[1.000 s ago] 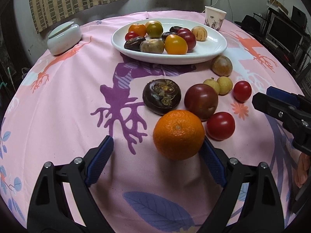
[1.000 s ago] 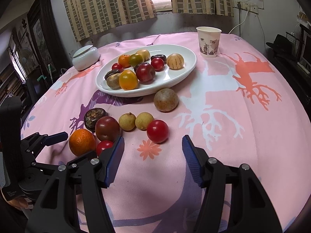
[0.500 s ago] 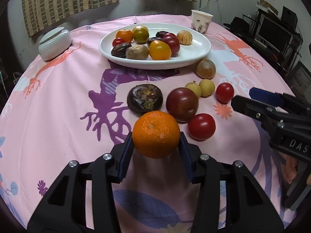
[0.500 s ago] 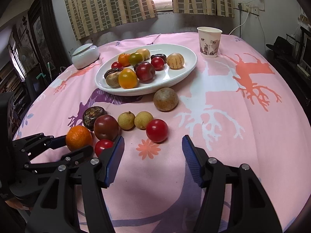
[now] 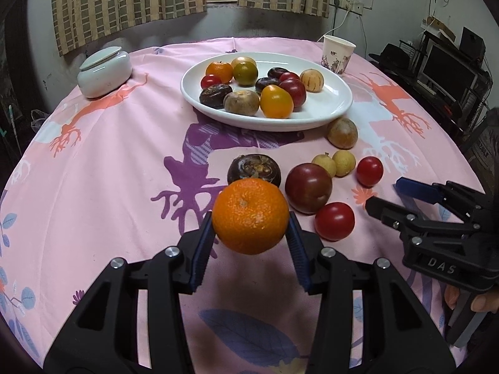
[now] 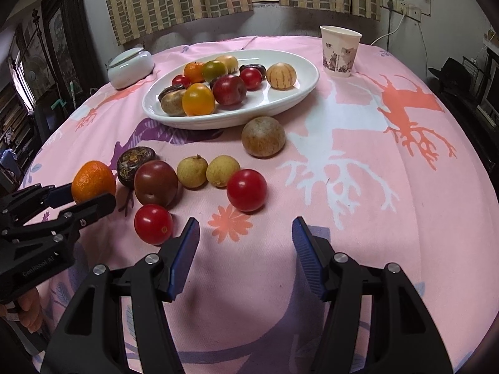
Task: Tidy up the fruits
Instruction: 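Grasp an orange with the left gripper while the right gripper grasps a red tomato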
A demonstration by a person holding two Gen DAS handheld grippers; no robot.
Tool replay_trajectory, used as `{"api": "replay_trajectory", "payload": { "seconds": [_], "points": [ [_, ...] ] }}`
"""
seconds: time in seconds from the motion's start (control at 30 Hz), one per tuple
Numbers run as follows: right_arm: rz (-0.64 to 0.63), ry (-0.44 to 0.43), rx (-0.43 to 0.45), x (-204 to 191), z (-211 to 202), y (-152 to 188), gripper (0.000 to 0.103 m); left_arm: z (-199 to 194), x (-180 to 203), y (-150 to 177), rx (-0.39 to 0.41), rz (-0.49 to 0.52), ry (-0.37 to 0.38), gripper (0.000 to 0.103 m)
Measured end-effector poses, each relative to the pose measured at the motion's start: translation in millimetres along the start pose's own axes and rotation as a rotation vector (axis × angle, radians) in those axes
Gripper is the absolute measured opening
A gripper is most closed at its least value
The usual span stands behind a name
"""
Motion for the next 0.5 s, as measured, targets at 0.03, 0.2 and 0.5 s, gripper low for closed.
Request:
{"api": "replay_trajectory", "payload": {
  "seconds": [0.03,0.2,0.5],
  "points": [
    [-0.005,0.006,0.004,-1,1,1,0.062,-1,-1,0,0.003,-0.004,0.003,0.047],
    [0.016,0.023,-0.008,0,8,-1,0.062,-5,-7,-2,0.011,-0.029,0.019,0.047],
    [-0.025,0.107,-0.015,-11,25,-16,0.062,-4,-14,-2,-0.001,-0.052,0.034,0.047]
  ]
}}
Point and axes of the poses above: each gripper's, at about its wrist camera, not at the fingertips, and z roughly the way its jaws point, x to its right, y to its underside, the point moved 1 cm from there along z, roughly the way its jaws point, and after that the axes turned 6 degrees about z, right-handed, at the moved point
